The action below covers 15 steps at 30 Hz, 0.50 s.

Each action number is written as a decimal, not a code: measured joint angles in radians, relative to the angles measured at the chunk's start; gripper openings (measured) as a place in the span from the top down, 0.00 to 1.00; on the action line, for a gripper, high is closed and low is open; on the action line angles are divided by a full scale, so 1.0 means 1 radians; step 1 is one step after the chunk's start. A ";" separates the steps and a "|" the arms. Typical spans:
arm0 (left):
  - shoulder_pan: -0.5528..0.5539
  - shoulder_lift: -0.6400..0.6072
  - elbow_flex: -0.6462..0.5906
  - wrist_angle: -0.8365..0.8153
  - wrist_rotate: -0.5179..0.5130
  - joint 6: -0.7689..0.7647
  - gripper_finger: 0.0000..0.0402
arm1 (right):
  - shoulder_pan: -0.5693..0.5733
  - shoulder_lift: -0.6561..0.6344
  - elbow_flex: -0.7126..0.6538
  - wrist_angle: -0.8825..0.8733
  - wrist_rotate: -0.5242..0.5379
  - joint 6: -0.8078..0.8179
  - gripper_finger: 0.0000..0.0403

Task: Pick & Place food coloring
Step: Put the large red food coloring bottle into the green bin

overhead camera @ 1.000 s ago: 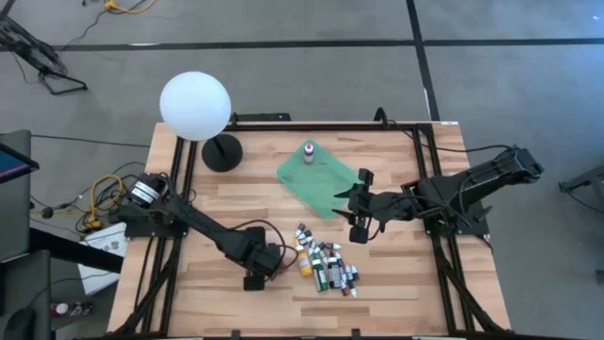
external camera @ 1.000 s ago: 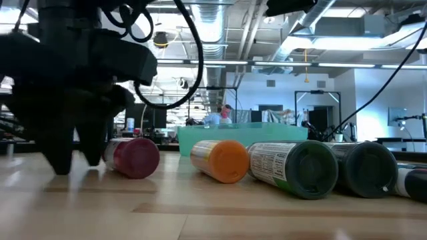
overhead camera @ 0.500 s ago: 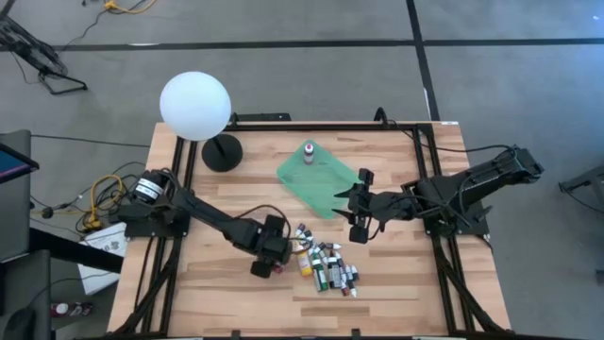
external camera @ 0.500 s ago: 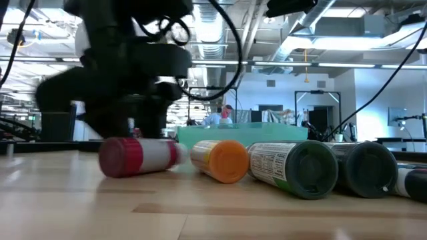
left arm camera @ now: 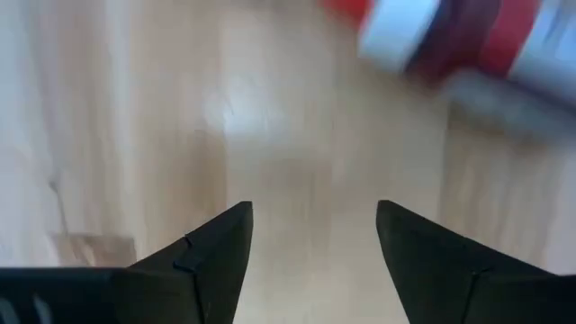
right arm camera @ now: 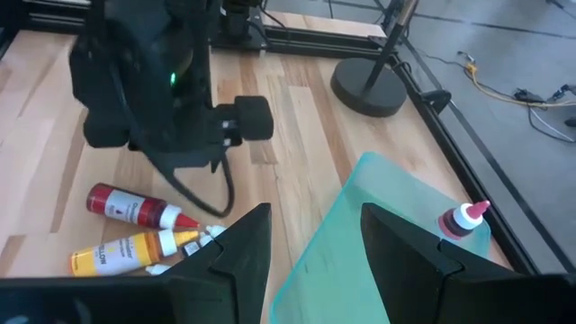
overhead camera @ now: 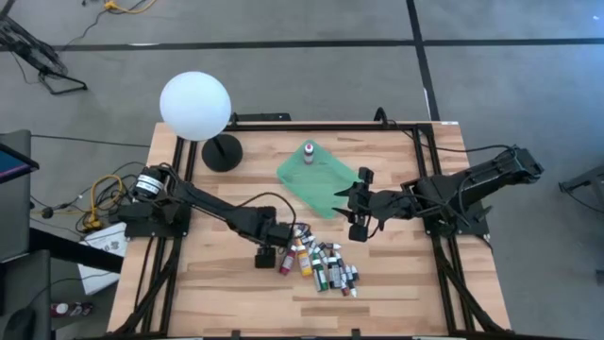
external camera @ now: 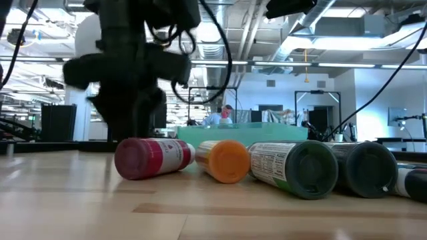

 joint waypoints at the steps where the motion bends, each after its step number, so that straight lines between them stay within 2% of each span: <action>1: 0.000 -0.006 0.008 0.000 0.007 -0.026 0.42 | 0.000 0.000 0.000 0.000 0.000 -0.001 0.59; 7: -0.013 -0.044 0.058 0.013 0.024 -0.115 0.42 | 0.000 0.000 0.000 -0.005 0.000 -0.001 0.59; 15: -0.057 -0.048 0.063 0.165 0.011 -0.217 0.42 | 0.002 0.000 0.000 -0.020 0.000 -0.001 0.59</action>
